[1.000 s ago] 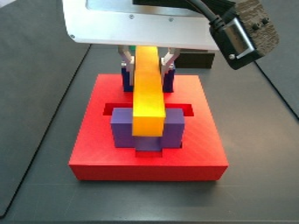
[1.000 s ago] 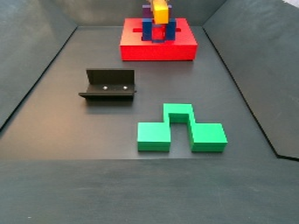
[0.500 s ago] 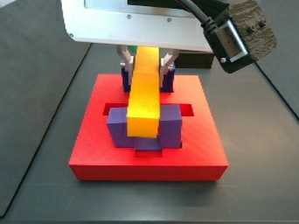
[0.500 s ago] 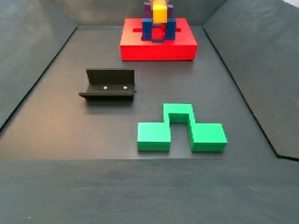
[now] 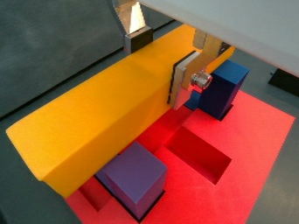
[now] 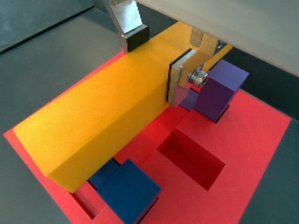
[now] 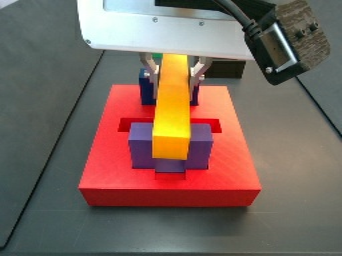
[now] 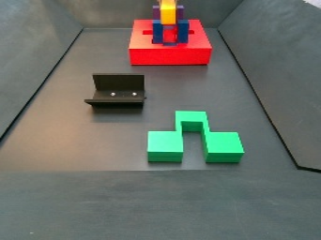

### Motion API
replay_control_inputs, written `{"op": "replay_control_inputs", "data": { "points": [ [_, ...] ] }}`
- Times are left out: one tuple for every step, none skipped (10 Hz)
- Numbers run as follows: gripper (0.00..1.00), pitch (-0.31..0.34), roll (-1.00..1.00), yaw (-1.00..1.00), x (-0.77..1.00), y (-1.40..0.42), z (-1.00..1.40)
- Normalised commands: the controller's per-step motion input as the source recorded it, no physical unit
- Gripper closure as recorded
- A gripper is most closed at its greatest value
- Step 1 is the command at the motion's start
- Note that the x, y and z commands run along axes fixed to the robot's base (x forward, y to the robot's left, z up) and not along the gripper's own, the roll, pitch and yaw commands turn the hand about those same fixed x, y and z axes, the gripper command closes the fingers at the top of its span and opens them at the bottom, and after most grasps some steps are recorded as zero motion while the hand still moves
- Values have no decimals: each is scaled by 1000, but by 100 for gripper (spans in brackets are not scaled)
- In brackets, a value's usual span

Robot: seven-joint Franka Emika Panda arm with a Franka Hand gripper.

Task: Pick up the yellow object. Move up. Move to above the board. Insert the yellow object.
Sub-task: Insert the yellow object.

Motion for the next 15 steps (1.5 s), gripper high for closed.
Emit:
{"op": "replay_control_inputs", "data": {
  "points": [
    [100, 101, 223, 0, 0, 129, 0],
    [100, 73, 54, -60, -174, 157, 83],
    [100, 11, 0, -40, -71, 14, 100],
    [100, 0, 0, 9, 0, 0, 0],
    [100, 0, 20, 20, 0, 0, 0],
    [100, 0, 60, 17, 0, 0, 0],
    [100, 0, 110, 34, 46, 0, -37],
    [100, 19, 160, 69, 77, 0, -97],
    [100, 20, 164, 91, 131, 0, -143],
    [100, 31, 164, 86, 211, 0, -189],
    [100, 27, 157, 71, 197, 0, -191],
    [100, 23, 159, 77, 180, 0, -191],
    [100, 17, 159, 80, 134, -9, -183],
    [100, 9, 139, 57, 74, -40, -154],
    [100, 0, 137, 34, 3, -46, -174]
  ]
}}
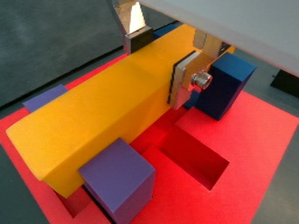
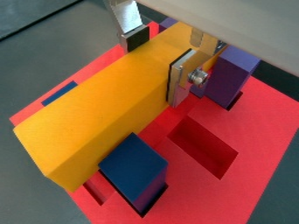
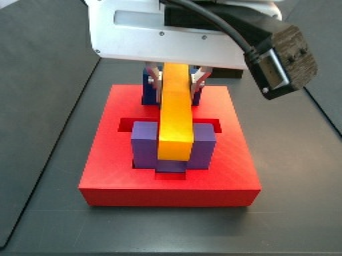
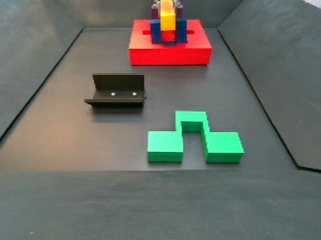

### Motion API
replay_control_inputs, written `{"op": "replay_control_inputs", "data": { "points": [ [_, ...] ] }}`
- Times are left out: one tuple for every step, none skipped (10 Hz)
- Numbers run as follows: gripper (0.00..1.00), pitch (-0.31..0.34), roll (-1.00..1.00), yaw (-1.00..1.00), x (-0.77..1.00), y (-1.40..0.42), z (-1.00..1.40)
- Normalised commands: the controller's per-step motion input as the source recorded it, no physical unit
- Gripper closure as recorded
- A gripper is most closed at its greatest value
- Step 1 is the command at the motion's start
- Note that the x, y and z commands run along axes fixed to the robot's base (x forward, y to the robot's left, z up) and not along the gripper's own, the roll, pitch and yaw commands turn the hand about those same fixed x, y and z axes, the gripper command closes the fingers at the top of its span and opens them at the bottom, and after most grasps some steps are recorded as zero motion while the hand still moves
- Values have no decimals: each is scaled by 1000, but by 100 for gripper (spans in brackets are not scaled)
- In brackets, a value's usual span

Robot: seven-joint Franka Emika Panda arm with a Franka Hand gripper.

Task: Pick up the yellow object. Move up. Move to above the board. Insert the yellow object.
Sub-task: Insert the yellow object.

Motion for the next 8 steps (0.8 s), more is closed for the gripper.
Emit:
{"op": "replay_control_inputs", "data": {
  "points": [
    [100, 0, 126, 14, 0, -54, -226],
    [100, -29, 0, 0, -80, -69, -254],
    [100, -33, -27, 0, -97, -34, -217],
    [100, -27, -27, 0, -83, -11, -166],
    [100, -26, -37, 0, -63, 0, -183],
    [100, -24, -74, 0, -54, 0, -206],
    [100, -6, -160, 0, -63, 0, -271],
    [100, -3, -187, 0, -60, 0, -294]
  ]
}}
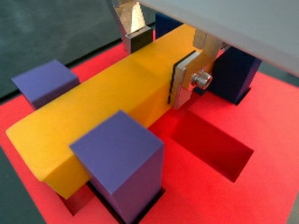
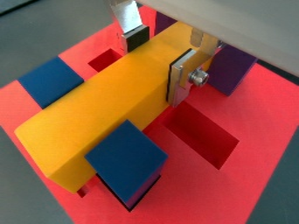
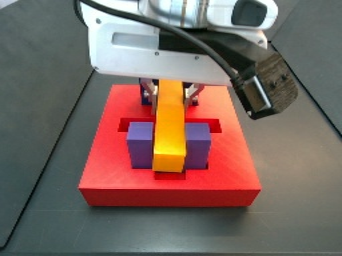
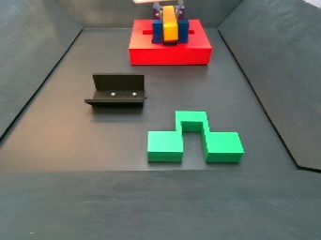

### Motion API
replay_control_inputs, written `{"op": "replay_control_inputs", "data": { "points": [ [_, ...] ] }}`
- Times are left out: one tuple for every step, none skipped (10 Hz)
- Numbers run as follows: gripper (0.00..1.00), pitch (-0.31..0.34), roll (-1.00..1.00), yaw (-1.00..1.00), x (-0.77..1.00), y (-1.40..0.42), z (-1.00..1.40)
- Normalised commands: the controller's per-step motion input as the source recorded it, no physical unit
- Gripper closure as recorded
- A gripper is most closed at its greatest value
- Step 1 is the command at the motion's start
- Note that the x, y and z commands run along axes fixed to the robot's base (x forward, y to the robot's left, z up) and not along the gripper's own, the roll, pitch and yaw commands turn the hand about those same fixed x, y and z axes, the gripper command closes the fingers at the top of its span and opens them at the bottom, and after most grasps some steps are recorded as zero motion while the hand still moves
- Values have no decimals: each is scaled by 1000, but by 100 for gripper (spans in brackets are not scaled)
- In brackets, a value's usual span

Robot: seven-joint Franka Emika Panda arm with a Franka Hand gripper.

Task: Pick up the yellow object. Move up. Move to above the board. Insert the yellow object.
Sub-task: Insert the yellow object.

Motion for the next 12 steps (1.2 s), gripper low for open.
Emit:
{"op": "replay_control_inputs", "data": {
  "points": [
    [100, -4, -191, 0, -46, 0, -223],
    [100, -1, -159, 0, -46, 0, -177],
    [100, 0, -143, 0, -40, 0, -189],
    [100, 0, -129, 0, -11, 0, -183],
    [100, 0, -74, 0, 0, 0, -137],
    [100, 0, -50, 0, 0, 0, -137],
    [100, 0, -33, 0, 0, 0, -214],
    [100, 0, -30, 0, 23, 0, -163],
    [100, 13, -17, 0, 251, 0, -40],
    [100, 59, 0, 0, 346, 0, 0],
    [100, 44, 0, 0, 311, 0, -43],
    [100, 24, 34, 0, 243, 0, -134]
  ]
}}
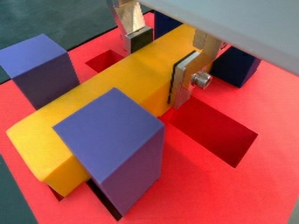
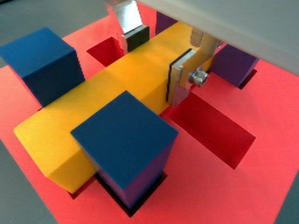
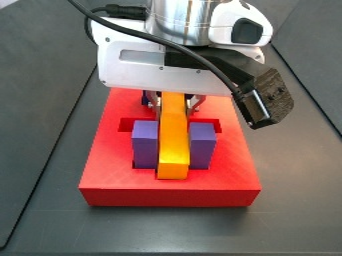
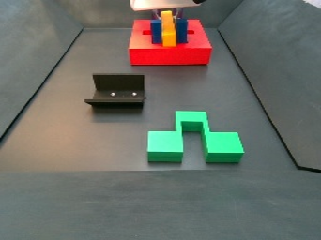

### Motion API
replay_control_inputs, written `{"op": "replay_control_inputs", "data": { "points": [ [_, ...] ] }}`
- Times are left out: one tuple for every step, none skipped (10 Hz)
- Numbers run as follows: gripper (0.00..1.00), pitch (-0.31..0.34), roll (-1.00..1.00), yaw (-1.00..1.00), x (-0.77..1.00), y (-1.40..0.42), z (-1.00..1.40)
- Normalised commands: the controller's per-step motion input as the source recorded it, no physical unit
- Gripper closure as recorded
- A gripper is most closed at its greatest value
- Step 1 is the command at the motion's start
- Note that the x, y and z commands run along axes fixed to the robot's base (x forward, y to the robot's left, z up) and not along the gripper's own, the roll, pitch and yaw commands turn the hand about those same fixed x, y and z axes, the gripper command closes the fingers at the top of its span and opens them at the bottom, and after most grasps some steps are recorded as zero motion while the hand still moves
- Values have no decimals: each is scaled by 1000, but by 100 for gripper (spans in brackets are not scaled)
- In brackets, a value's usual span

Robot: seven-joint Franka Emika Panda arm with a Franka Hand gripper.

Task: Pick up the yellow object. Move up. Move to above the board. Insert the yellow object.
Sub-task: Insert the yellow object.

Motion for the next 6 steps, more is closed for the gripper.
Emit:
{"op": "replay_control_inputs", "data": {
  "points": [
    [100, 7, 39, 0, 66, 0, -163],
    [100, 0, 23, 0, 0, 0, -303],
    [100, -10, 0, 0, -69, 0, -489],
    [100, -16, -26, 0, -60, 0, -491],
    [100, 0, 0, 0, 0, 0, -106],
    [100, 0, 0, 0, 0, 0, 0]
  ]
}}
